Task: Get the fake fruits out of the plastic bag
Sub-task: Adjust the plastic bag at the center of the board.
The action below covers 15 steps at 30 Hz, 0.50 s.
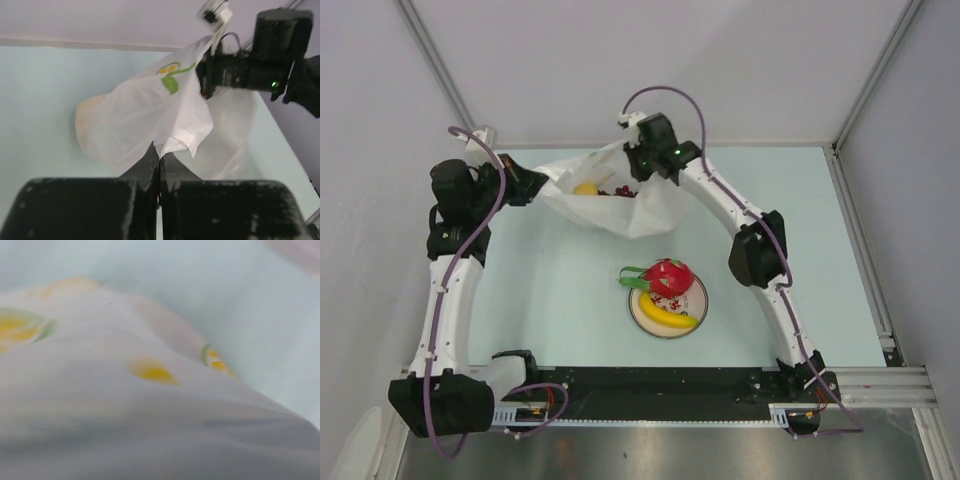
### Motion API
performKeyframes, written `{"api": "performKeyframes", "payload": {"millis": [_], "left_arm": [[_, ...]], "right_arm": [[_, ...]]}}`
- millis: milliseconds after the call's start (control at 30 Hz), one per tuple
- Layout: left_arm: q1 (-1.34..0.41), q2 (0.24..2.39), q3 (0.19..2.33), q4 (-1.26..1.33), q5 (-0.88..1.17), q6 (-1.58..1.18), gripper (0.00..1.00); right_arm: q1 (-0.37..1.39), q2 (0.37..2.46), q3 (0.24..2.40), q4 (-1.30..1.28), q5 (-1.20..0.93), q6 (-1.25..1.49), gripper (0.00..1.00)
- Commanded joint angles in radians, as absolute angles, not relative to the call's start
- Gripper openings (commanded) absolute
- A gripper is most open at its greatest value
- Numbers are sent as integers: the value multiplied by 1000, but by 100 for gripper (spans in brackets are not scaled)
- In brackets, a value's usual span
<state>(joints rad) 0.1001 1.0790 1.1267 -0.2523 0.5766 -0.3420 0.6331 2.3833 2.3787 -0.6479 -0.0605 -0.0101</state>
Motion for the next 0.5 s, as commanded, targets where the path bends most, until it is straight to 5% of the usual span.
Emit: {"api": "performKeyframes", "payload": {"millis": [0,167,367,467], "left_arm": [[97,1112,1193,-261,552,-247,0],[97,1179,1213,-213,590,-252,0],[48,1423,1458,-187,620,-218,0],[37,1531,1665,-172,601,-230,0]], "right_arm": [[543,2304,2358,-640,-199,-113,22],[500,2328,2279,-603,-180,-172,23],[448,2534,2618,-511,-32,-247,22],[401,2504,2602,-327,-2,-271,17]]}}
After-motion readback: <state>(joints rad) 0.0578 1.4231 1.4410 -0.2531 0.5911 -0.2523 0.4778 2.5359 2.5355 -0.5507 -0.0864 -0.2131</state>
